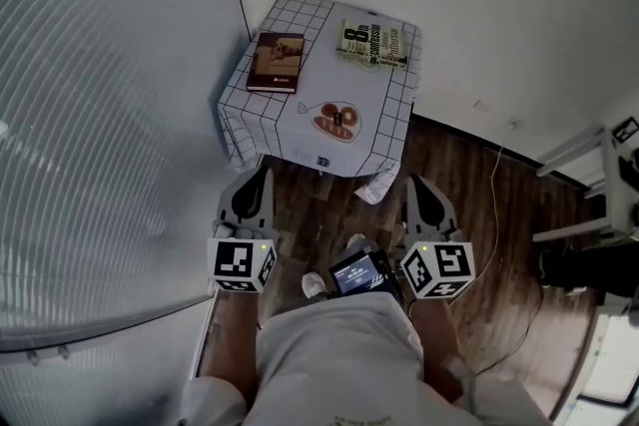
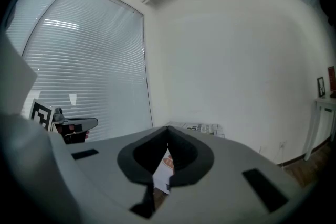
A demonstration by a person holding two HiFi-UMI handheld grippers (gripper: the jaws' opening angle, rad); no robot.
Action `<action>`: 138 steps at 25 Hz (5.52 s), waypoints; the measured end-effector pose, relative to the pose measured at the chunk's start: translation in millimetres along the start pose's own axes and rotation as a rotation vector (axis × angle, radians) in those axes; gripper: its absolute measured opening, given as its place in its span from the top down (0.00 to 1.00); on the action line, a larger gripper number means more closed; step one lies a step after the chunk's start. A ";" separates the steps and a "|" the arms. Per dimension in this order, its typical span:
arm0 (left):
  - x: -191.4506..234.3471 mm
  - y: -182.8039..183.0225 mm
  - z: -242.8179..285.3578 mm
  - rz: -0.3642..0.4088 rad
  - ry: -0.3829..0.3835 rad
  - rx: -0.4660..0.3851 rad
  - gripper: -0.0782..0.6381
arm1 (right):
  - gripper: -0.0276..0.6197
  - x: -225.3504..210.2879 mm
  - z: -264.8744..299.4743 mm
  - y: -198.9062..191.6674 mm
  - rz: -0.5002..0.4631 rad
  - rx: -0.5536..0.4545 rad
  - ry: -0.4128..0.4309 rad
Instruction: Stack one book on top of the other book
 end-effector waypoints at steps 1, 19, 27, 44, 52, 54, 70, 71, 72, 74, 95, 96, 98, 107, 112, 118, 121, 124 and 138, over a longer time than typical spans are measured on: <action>1.0 -2.9 0.4 -0.002 0.002 0.007 0.88 | 0.95 0.1 0.2 -1.9 -0.001 0.005 -0.002; 19.4 -21.6 105.7 0.003 -0.026 0.065 0.88 | 0.95 -42.9 110.8 14.6 0.018 0.052 0.022; 37.3 -19.7 155.9 0.012 0.011 0.087 0.88 | 0.95 -55.4 174.7 25.2 0.032 0.082 0.074; 62.5 -9.8 202.0 0.058 0.132 0.124 0.88 | 0.95 -63.4 230.5 18.4 0.103 0.169 0.199; 81.0 -5.9 216.8 0.059 0.142 0.111 0.88 | 0.95 -51.3 251.5 11.2 0.108 0.206 0.219; 89.1 -8.7 222.5 0.057 0.144 0.106 0.88 | 0.95 -46.8 259.0 9.8 0.103 0.215 0.225; 151.9 -52.1 295.8 0.068 0.027 0.154 0.88 | 0.95 -36.0 325.7 -17.1 0.109 0.300 0.102; 155.7 -55.9 300.7 0.068 0.023 0.160 0.88 | 0.95 -35.5 330.4 -18.9 0.110 0.305 0.097; 159.2 -59.7 305.9 0.069 0.018 0.165 0.88 | 0.95 -35.2 335.4 -20.9 0.111 0.311 0.092; 164.6 -67.4 316.1 0.080 0.004 0.179 0.88 | 0.95 -35.3 344.8 -25.4 0.113 0.322 0.082; 186.6 -142.0 426.2 0.429 -0.420 0.396 0.88 | 0.95 -11.7 386.4 -117.5 0.239 0.477 -0.099; 187.6 -144.0 431.9 0.450 -0.436 0.407 0.88 | 0.95 -10.0 388.2 -119.8 0.259 0.479 -0.101; 189.5 -146.8 441.0 0.483 -0.469 0.431 0.88 | 0.95 -4.9 391.4 -123.2 0.307 0.482 -0.105; 183.6 -151.3 478.8 0.463 -0.668 0.491 0.88 | 0.95 20.2 403.4 -148.6 0.527 0.472 -0.178; 176.0 -161.2 502.0 0.537 -0.792 0.535 0.88 | 0.95 34.9 408.5 -163.8 0.589 0.496 -0.176; 184.7 -176.3 525.0 0.563 -0.918 0.599 0.88 | 0.94 52.7 416.1 -174.2 0.597 0.520 -0.147; 188.8 -182.5 531.8 0.504 -0.993 0.634 0.86 | 0.94 63.3 419.3 -181.6 0.599 0.553 -0.123; 191.0 -189.7 535.1 0.513 -1.054 0.692 0.76 | 0.94 73.8 423.8 -187.4 0.630 0.576 -0.095; 189.9 -246.6 573.0 0.580 -1.234 1.021 0.71 | 0.63 100.9 461.3 -207.5 0.982 0.617 -0.052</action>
Point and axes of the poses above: the fingertips, and each gripper's own axes: z forward along the fingers, x to its left, y out of its top, the point moved 4 cm from there along -z, backward along the fingers, and after that the axes turned 13 degrees about z, right-handed, at the moved point
